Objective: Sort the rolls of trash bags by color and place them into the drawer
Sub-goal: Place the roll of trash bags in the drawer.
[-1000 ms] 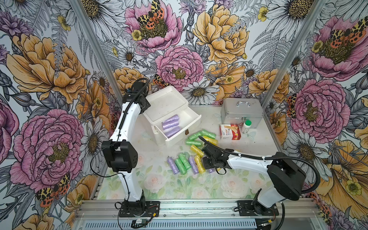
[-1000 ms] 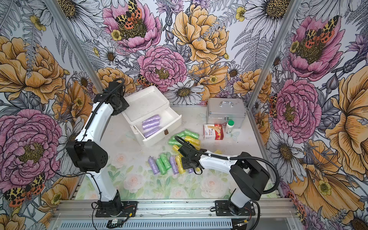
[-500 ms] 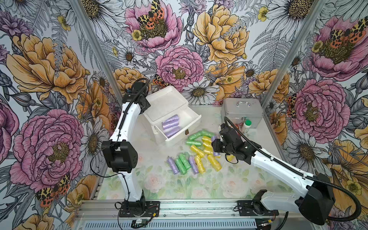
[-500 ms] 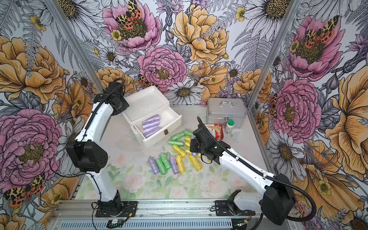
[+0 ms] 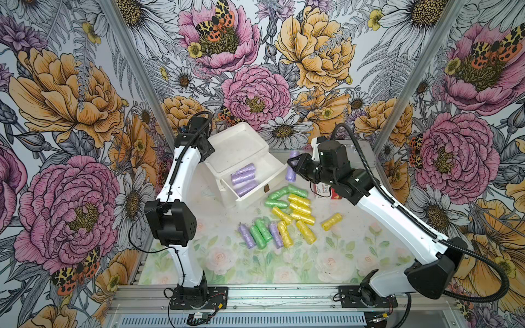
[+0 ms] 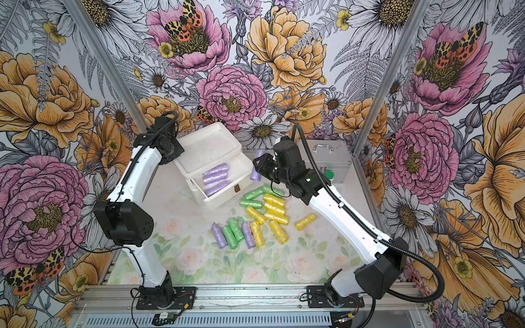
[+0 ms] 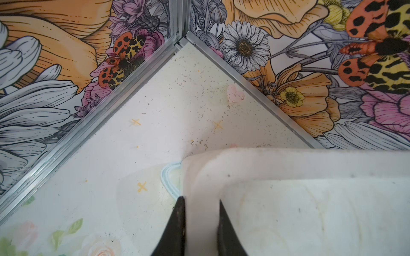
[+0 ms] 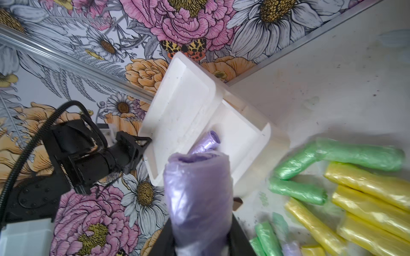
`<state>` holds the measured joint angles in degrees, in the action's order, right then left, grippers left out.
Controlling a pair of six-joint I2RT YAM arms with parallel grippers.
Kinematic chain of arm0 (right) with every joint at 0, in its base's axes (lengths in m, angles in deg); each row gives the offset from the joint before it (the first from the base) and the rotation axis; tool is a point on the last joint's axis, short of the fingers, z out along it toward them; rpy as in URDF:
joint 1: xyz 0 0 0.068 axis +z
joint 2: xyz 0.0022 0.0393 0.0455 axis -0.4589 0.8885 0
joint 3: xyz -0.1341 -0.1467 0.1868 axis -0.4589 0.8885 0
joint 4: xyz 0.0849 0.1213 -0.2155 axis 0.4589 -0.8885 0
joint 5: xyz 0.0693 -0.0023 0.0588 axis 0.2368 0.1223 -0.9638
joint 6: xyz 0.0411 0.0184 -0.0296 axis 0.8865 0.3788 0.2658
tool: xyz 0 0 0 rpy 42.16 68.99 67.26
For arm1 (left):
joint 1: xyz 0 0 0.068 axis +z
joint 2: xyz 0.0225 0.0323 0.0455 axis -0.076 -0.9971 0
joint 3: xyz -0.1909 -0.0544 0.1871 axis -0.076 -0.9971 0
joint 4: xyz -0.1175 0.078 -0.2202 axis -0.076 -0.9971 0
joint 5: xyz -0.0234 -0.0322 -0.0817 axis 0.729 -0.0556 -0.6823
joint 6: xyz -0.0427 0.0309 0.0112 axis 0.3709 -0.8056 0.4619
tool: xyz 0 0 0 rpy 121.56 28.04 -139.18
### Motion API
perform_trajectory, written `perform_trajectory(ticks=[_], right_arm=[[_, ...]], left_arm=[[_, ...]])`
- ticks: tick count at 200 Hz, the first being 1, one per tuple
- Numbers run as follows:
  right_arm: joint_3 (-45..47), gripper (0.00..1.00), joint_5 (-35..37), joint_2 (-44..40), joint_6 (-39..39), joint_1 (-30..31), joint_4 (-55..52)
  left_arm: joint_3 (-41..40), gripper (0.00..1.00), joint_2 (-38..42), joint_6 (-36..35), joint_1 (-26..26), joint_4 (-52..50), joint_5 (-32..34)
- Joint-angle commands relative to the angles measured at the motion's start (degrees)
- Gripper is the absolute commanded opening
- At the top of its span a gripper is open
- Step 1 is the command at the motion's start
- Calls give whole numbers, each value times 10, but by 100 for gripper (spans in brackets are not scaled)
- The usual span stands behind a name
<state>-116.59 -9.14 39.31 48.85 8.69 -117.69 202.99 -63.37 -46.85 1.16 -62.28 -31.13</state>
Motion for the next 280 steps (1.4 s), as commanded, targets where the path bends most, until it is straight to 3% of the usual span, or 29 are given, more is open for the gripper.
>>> perform_trajectory(ticks=[1,83,215,234,264,280], right_arm=[[-33,32,-29,52,109,-2,51],[-113,31,4,184,248,25,98],[-101,33,16,222,288,46,99],[-92,41,11,224,294,43,99],[-84,68,5,220,293,40,99],[-78,73,3,215,289,39,99]], left_arm=[[-21,0,7,54,-3,-37,-111],[-15,0,4,57,-5,-37,-119],[-10,0,5,54,-5,-37,-128],[-11,0,7,52,-5,-38,-128],[-12,0,7,51,-3,-38,-129],[-12,0,6,52,-3,-37,-128]])
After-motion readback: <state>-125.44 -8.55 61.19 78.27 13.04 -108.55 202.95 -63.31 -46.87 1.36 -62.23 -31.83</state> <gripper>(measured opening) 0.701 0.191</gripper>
